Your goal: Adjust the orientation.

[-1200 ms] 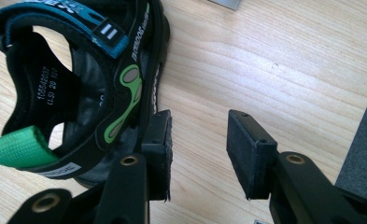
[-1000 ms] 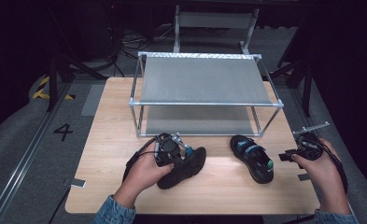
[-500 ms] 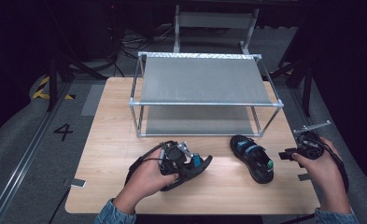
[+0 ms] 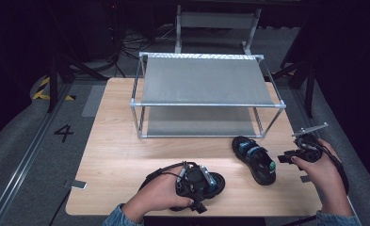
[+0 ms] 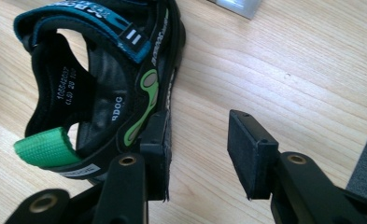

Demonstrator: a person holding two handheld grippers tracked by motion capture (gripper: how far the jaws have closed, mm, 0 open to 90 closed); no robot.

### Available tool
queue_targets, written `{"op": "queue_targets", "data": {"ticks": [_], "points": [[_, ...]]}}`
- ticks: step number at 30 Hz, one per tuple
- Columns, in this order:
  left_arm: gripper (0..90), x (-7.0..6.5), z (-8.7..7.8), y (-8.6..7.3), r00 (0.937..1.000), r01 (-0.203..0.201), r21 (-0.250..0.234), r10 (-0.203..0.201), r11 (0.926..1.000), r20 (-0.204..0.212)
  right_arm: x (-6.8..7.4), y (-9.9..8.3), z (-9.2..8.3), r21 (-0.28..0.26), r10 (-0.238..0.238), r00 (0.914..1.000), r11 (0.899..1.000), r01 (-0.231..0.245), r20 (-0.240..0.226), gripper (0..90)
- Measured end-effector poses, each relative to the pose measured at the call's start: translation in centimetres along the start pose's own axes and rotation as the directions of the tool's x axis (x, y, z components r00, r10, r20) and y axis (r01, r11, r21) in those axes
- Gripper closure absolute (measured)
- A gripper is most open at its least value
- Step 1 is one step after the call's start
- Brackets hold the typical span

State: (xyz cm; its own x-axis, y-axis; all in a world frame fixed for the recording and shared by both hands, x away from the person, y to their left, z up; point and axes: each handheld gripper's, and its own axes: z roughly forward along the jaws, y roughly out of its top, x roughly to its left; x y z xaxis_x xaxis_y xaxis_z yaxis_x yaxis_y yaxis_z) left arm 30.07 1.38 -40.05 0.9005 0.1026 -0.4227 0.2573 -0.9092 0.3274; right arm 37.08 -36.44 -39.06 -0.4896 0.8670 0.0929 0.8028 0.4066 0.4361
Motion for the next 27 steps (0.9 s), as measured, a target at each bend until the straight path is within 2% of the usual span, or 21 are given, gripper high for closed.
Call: {"op": "queue_targets", "data": {"ticks": [1,5,7,8,9,10,12,15,19,22,24,25,27], "points": [[56.8,-0.1,0.2,0.0,1.0,-0.004,-0.015,0.004,0.9999,0.009,0.0,0.0,0.0,0.0,-0.003,1.0,1.0,0.003,0.0,60.3],[53.3,-0.7,-0.3,0.0,0.9994,-0.033,-0.011,0.033,0.9994,-0.002,0.1,0.0,-0.1,-0.004,-0.007,1.0,1.0,0.007,0.002,59.9],[52.6,-0.9,-0.7,-0.2,0.999,-0.045,-0.046,0.045,0.9979,0.0,0.1,0.0,-0.2,-0.008,-0.009,1.0,1.0,0.009,0.002,59.8],[51.7,-0.9,-0.7,-0.2,0.999,-0.045,-0.046,0.045,0.9979,0.0,0.0,-0.1,-0.3,-0.009,-0.009,1.0,1.0,0.009,0.002,59.7],[49.6,-1.0,-1.0,-0.2,0.9991,-0.043,-0.059,0.043,0.9973,-0.006,0.0,-0.1,-0.3,-0.01,-0.008,1.0,1.0,0.008,0.003,59.7],[49.5,-1.1,-1.6,-0.4,0.9984,-0.045,-0.07,0.042,0.9966,-0.037,0.0,-0.1,-0.3,-0.011,-0.004,1.0,1.0,0.004,0.002,59.6],[49.2,-1.0,-2.0,-0.5,0.9977,-0.046,-0.079,0.042,0.9958,-0.053,0.0,-0.1,-0.4,-0.013,-0.005,1.0,1.0,0.005,0.002,59.6],[47.6,-0.6,-2.6,-0.9,0.995,-0.013,-0.11,0.002,0.9938,-0.1,-0.1,-0.2,-0.5,-0.014,-0.004,1.0,1.0,0.004,0.006,59.0],[43.5,-0.1,-3.5,-1.2,0.9879,-0.011,-0.159,-0.014,0.9872,-0.154,-0.1,-0.5,-0.4,-0.014,-0.003,1.0,1.0,0.003,0.006,58.1],[40.5,0.3,-3.8,-1.4,0.9856,-0.009,-0.175,-0.021,0.9845,-0.168,-0.2,-0.6,-0.4,-0.012,0.001,1.0,1.0,0.0,0.006,57.4],[39.6,1.0,-4.0,-1.6,0.9843,0.014,-0.203,-0.049,0.9791,-0.17,-0.4,-1.0,-0.5,-0.011,0.005,1.0,1.0,-0.005,0.004,57.4],[39.0,1.0,-4.0,-1.6,0.9843,0.014,-0.203,-0.049,0.9791,-0.17,-0.4,-1.0,-0.5,-0.011,0.005,1.0,1.0,-0.005,0.004,57.4],[37.9,1.8,-4.1,-1.9,0.9781,0.033,-0.215,-0.076,0.976,-0.194,-0.4,-1.3,-0.6,-0.014,0.02,0.9998,1.0,-0.02,0.0,57.1]]}}
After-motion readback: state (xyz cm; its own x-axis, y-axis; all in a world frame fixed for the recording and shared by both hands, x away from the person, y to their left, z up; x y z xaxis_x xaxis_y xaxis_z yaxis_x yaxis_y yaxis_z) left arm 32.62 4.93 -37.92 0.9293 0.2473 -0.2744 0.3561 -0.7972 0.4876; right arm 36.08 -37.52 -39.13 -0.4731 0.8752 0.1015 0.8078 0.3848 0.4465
